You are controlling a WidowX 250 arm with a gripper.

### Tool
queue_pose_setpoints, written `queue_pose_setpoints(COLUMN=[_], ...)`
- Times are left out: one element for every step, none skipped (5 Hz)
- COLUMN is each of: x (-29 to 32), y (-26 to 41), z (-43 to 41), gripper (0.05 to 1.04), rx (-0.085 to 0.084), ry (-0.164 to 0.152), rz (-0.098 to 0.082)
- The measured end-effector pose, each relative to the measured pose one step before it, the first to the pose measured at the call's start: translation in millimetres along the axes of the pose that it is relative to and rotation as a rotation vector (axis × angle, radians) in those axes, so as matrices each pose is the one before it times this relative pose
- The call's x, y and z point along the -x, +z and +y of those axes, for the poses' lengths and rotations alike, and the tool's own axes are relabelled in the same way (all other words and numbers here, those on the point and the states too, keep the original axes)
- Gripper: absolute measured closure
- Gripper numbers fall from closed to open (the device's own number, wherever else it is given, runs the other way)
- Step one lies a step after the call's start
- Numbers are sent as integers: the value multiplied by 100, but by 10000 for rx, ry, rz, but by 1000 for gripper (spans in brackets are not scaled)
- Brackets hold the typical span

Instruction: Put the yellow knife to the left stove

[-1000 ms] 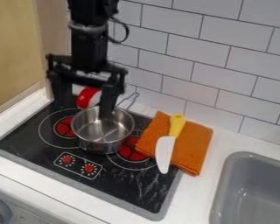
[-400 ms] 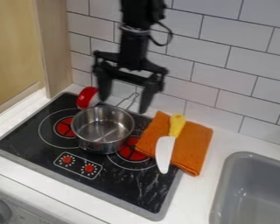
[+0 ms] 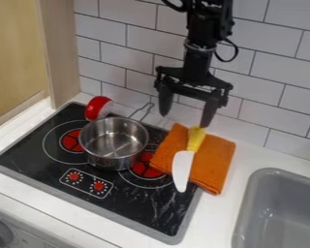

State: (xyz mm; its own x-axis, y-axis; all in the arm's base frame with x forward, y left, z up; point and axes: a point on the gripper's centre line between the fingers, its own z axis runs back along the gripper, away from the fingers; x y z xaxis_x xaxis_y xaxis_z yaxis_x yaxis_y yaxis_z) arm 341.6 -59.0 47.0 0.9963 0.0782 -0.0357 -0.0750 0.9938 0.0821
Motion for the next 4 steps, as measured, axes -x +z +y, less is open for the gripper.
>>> queue_pose_setpoints(x=[37, -233, -94, -228], y=[-1033, -593, -403, -246], z=[-330, -186, -568, -886], gripper=[85, 85, 85, 85], rx=[68, 63, -4, 5], ry=[165, 180, 57, -253], rz=[215, -43, -9, -92])
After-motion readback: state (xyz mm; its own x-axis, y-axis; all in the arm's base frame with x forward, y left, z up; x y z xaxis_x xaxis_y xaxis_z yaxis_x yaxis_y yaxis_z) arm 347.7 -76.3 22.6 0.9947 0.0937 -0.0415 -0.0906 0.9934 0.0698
